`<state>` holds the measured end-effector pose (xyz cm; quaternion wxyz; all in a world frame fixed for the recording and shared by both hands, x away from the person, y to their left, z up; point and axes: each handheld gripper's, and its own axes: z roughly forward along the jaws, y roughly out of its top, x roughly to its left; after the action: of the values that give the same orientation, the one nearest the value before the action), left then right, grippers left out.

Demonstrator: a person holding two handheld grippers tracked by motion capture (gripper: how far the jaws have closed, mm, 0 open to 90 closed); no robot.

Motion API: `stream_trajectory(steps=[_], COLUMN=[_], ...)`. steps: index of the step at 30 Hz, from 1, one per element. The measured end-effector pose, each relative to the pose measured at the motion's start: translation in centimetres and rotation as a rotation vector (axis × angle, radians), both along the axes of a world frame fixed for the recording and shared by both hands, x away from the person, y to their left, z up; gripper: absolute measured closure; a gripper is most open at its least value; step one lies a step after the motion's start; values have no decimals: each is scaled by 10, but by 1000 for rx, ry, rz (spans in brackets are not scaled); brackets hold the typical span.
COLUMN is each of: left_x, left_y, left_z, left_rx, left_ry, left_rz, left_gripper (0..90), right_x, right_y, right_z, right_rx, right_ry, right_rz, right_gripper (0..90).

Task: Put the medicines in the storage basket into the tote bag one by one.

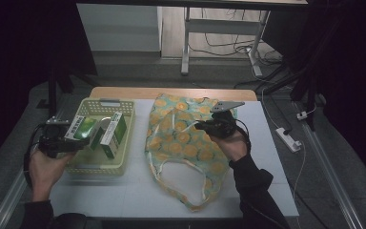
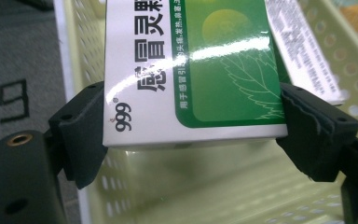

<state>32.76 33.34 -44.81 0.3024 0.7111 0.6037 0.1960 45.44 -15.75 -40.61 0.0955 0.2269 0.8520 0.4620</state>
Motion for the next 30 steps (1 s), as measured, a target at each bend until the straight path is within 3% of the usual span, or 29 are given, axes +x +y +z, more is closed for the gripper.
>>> stream_trajectory(steps=[9,14,25,30], left_x=[-17,-22,-28,-27], left_y=[4,-1,-32,-52], left_z=[24,34,52,54], left_rx=[-26,-37,-64,-63], left_ry=[-99,-135,-174,-169], left_rz=[-15,-53,-191,-262], left_gripper=[176,176,177,177], right_x=[1,1,1,0], right_y=[-1,-2,-3,-3], right_z=[-1,0,2,2], right_rx=[-1,3,12,18], right_ry=[0,-4,-16,-18], right_rz=[-6,-11,-17,-19], right_gripper=[897,897,897,897])
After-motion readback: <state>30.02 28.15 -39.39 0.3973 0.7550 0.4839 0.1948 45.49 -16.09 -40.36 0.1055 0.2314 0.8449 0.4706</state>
